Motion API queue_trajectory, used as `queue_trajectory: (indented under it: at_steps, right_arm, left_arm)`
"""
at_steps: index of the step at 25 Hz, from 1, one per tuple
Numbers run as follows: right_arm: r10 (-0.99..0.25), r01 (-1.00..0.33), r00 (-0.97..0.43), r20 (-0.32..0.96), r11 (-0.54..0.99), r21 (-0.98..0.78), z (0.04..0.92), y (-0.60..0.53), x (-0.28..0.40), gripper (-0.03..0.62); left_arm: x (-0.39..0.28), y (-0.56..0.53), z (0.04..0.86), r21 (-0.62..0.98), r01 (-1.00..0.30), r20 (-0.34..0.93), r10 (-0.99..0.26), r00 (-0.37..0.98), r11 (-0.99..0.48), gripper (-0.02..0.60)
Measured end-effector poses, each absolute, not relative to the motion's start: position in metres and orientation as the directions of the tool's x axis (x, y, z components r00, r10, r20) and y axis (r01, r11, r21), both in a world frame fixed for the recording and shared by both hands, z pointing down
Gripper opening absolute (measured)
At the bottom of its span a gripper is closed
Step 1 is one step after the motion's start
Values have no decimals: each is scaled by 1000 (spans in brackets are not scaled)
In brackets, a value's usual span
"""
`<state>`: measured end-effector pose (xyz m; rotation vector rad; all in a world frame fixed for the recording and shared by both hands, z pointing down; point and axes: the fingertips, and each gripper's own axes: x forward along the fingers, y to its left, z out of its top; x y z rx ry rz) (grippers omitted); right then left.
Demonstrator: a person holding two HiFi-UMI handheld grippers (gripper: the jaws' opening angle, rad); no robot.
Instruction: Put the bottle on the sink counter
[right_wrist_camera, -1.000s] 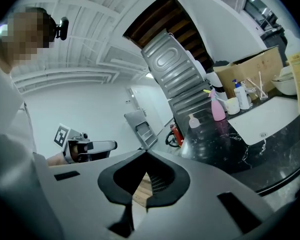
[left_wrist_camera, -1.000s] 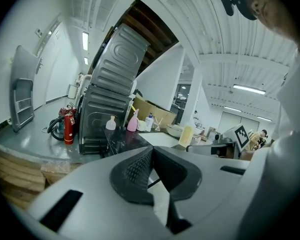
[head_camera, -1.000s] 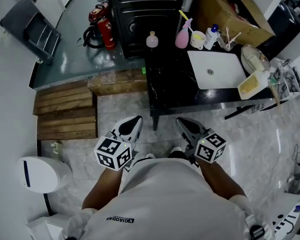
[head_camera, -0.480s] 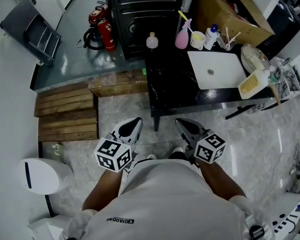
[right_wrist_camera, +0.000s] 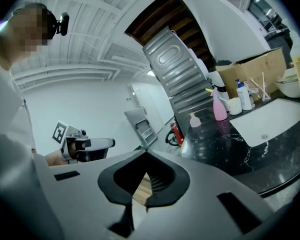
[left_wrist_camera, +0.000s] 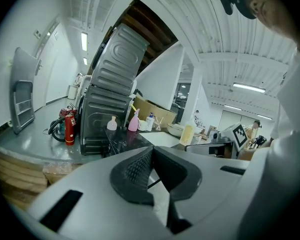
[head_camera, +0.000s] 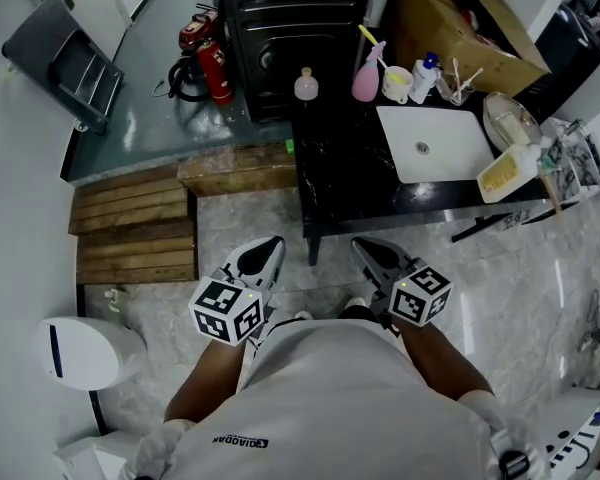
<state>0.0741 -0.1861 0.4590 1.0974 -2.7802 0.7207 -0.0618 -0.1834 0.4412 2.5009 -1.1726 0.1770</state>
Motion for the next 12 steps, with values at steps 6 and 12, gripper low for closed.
queue_trajectory:
  at_steps: [6, 12]
  right_arm:
    - [-626, -660, -744, 234, 636, -400, 456, -189, 73, 40]
    - [-626, -660, -745, 232, 637, -398, 456, -190, 73, 40]
  left_arm:
    - [-63, -187, 437, 276, -762, 262, -717, 646, -586, 15]
    - [-63, -188, 437, 277, -762, 259, -718, 646, -586, 15]
